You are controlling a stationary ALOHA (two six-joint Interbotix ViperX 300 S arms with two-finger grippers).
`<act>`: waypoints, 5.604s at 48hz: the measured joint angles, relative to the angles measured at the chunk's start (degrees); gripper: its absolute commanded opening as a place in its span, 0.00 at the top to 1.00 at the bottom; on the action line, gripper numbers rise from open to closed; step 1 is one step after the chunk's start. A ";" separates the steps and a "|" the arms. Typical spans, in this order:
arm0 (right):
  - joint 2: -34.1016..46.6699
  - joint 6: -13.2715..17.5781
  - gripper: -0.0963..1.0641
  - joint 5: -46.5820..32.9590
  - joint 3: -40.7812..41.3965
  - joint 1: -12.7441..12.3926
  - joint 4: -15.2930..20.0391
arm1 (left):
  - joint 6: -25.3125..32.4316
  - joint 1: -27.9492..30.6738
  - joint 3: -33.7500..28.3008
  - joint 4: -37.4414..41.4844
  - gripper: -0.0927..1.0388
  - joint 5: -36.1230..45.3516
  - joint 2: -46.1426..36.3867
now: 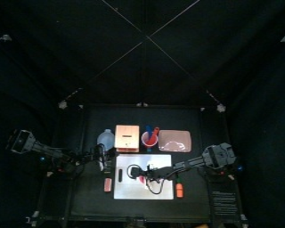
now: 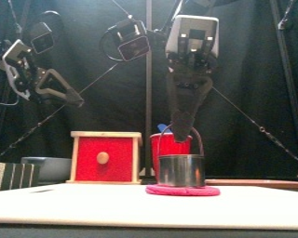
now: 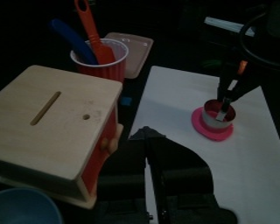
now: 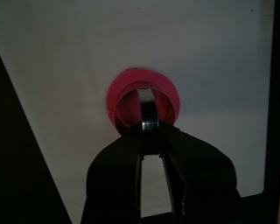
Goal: Get the cutter from the drawer then cut the dough then place the extra dough in the bowl
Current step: Cut the dough
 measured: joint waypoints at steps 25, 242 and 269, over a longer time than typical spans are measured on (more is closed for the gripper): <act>0.09 0.26 0.19 2.81 -2.46 0.26 -4.48 | 0.09 0.18 0.00 -0.35 0.63 -1.32 0.00; -7.21 -31.38 0.38 -93.43 44.56 6.24 36.83 | -19.25 -3.34 -26.81 30.41 0.18 -6.06 44.47; -7.29 -31.55 0.39 -89.30 43.95 5.45 36.56 | -19.25 -3.43 -27.25 31.03 0.41 -2.20 43.95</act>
